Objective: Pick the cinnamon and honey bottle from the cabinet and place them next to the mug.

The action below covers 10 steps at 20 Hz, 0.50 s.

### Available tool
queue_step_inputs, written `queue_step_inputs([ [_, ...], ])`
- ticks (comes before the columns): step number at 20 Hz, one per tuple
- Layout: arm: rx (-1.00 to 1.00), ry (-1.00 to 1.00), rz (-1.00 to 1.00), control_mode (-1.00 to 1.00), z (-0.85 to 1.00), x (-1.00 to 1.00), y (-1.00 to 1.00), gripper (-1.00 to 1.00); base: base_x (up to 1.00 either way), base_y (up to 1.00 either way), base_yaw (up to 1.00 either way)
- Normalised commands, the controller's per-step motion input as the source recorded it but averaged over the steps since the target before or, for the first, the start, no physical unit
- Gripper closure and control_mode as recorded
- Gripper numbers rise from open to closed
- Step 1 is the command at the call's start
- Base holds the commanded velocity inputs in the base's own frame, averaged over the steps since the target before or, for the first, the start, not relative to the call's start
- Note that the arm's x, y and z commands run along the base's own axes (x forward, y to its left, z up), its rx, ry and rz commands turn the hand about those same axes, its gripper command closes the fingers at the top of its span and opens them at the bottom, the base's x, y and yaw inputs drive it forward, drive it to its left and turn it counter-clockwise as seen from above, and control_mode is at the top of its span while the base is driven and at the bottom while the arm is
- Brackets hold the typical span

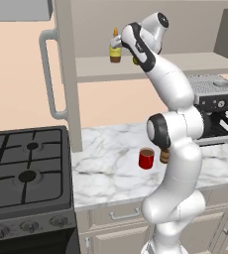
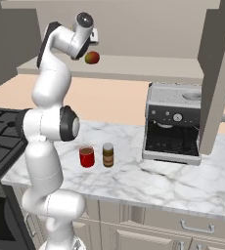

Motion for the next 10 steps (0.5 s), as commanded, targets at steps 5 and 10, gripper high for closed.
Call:
queue_step_inputs([
  [5,0.00,0.00,0.00,-1.00,0.00,0.06,0.00,-1.00,0.00,0.00,0.00],
  [10,0.00,0.00,0.00,-1.00,0.00,0.00,0.04,-1.00,0.00,0.00,0.00],
])
